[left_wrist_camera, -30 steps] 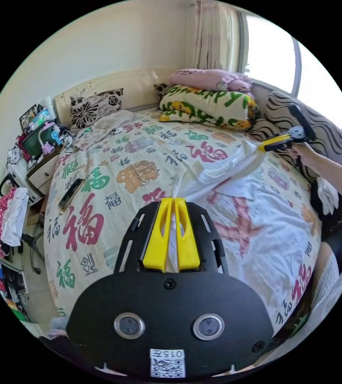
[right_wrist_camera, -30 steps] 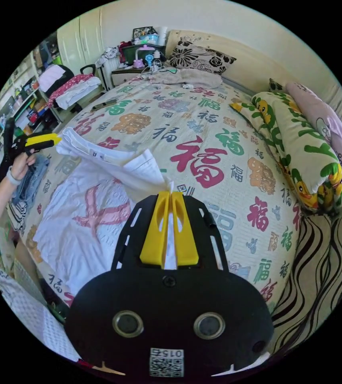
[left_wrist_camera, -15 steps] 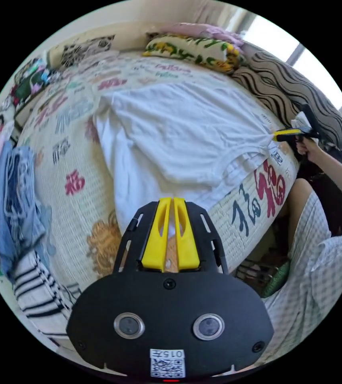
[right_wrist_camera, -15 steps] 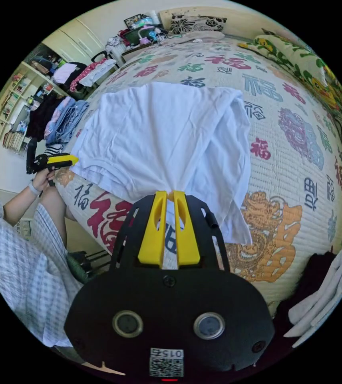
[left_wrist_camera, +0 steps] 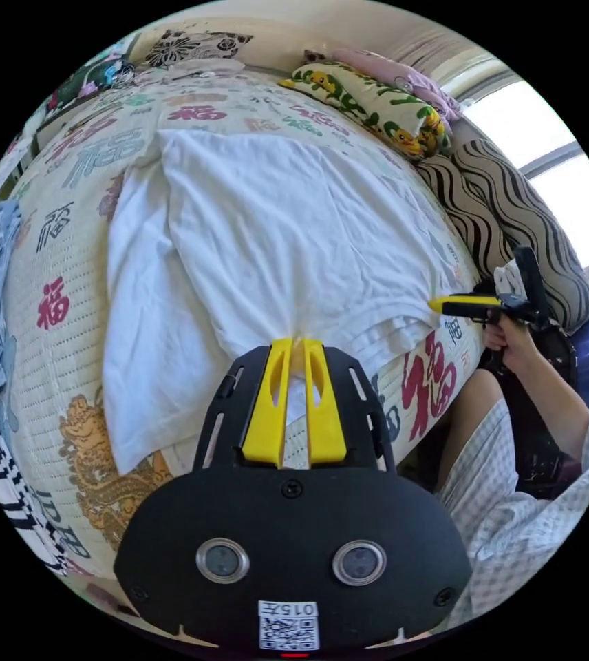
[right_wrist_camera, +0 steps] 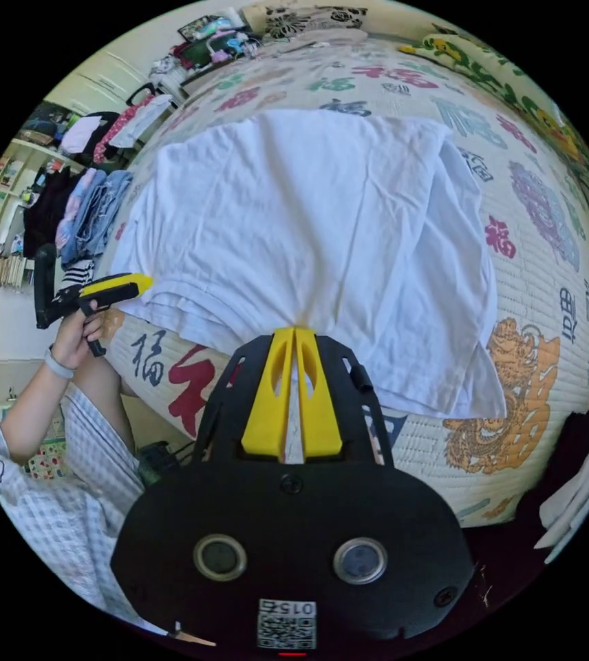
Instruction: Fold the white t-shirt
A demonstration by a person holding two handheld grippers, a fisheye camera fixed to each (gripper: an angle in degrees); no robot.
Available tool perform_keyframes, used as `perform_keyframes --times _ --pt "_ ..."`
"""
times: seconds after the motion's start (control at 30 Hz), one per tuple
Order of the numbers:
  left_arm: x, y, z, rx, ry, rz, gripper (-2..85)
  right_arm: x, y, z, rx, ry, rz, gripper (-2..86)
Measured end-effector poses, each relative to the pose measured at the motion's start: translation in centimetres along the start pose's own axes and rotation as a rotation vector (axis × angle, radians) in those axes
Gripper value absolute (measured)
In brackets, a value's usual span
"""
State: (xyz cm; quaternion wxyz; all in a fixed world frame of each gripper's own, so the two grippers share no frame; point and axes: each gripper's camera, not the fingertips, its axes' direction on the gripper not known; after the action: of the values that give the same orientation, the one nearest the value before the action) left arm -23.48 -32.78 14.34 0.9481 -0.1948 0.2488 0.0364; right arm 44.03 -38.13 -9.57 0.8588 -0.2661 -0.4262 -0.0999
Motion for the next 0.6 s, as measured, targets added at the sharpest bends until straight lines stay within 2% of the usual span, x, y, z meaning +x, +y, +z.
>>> perform_keyframes --times 0.07,0.17,0.37,0.47,0.5,0.57,0.6 --pt "-0.3 -0.1 -0.6 -0.009 0.030 -0.028 2.0 0.9 0.9 -0.6 0.016 -0.002 0.021 0.3" --pt "-0.8 1.4 -3.4 0.091 -0.018 -0.036 3.2 2.9 2.5 -2.0 0.050 0.027 0.058 2.2" --pt "-7.3 5.5 -8.2 0.237 -0.070 -0.338 10.8 11.0 6.6 -6.1 0.192 0.092 0.303 7.4" --pt "-9.5 5.7 -7.9 0.209 -0.132 -0.424 13.0 15.6 7.9 -6.1 0.161 0.053 0.427 10.5" --pt "-10.1 5.2 -7.0 0.171 -0.120 -0.437 13.2 17.1 8.1 -5.7 0.146 -0.018 0.460 10.8" --pt "-10.5 4.3 -5.7 0.125 -0.114 -0.457 12.9 18.7 8.1 -4.9 0.120 -0.110 0.487 10.5" --pt "-10.2 3.7 -5.4 0.101 -0.171 -0.454 11.7 19.4 8.1 -4.5 0.105 -0.112 0.516 9.5"
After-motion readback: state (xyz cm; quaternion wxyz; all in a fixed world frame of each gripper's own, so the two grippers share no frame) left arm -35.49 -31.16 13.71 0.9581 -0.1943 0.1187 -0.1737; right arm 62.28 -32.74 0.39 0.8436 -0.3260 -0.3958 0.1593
